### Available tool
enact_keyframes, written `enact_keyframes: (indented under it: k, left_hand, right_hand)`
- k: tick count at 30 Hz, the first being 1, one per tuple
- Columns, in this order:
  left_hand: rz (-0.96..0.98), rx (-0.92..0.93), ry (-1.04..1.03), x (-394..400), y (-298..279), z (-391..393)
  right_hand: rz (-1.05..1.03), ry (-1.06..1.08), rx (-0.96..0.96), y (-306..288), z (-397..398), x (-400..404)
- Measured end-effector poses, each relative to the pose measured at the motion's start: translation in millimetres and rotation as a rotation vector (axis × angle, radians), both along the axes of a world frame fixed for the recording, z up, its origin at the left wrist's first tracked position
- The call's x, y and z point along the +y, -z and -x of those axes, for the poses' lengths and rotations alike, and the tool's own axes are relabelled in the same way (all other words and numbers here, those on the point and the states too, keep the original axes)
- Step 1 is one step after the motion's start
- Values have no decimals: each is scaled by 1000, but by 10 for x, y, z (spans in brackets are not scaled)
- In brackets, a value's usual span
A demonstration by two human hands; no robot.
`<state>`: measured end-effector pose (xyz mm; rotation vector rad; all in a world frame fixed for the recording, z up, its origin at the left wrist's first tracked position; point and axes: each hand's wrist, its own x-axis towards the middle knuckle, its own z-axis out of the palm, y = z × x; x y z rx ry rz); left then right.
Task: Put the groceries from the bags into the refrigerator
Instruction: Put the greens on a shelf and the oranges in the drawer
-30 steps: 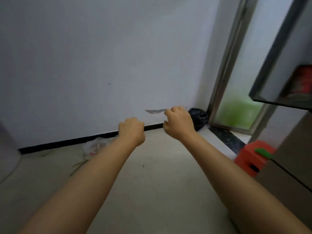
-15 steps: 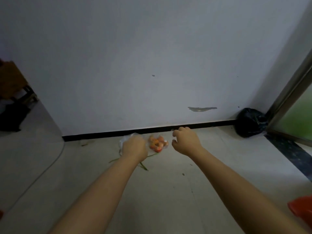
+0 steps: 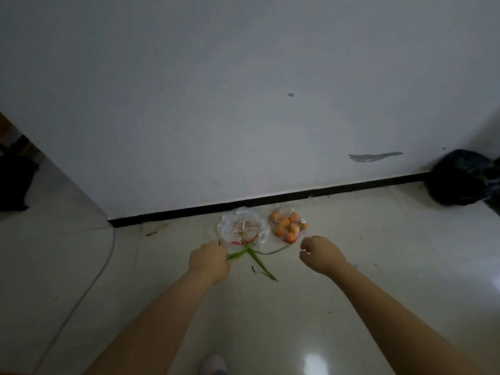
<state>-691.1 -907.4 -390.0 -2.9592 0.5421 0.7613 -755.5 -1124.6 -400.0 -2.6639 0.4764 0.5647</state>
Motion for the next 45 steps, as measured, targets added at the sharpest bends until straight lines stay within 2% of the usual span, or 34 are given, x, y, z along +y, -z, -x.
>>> enact_keyframes:
  k: [9, 19, 24, 27, 33, 37, 42, 45]
  left_hand:
    - [-64, 182, 58, -45, 876, -1478]
    - [-52, 307, -57, -928, 2145, -2555]
    - [-42, 321, -57, -1309, 3123, -3056]
    - [-46, 323, -34, -1441, 3884, -3308]
    - [-39, 400, -143, -1586, 5651, -3594]
    - [-4, 418, -195, -1544, 6613, -3701]
    - [178, 396, -141, -1562, 7423, -3975]
    - [128, 402, -98, -1583, 7600, -3989]
  right_hand:
    - [-132, 101, 189, 959, -1114, 144]
    - [-160, -13, 292, 2240, -2377, -807]
    - [-158, 17, 262, 3276, -3048, -1074]
    - [-127, -35, 222, 4007, -3401, -1110]
    - [-7, -245, 189, 5474, -4029, -1134]
    - [67, -356, 152, 6268, -4304, -1107]
    - [118, -449, 108, 6907, -4608, -1174]
    - [35, -360, 87, 7002, -4691, -1217]
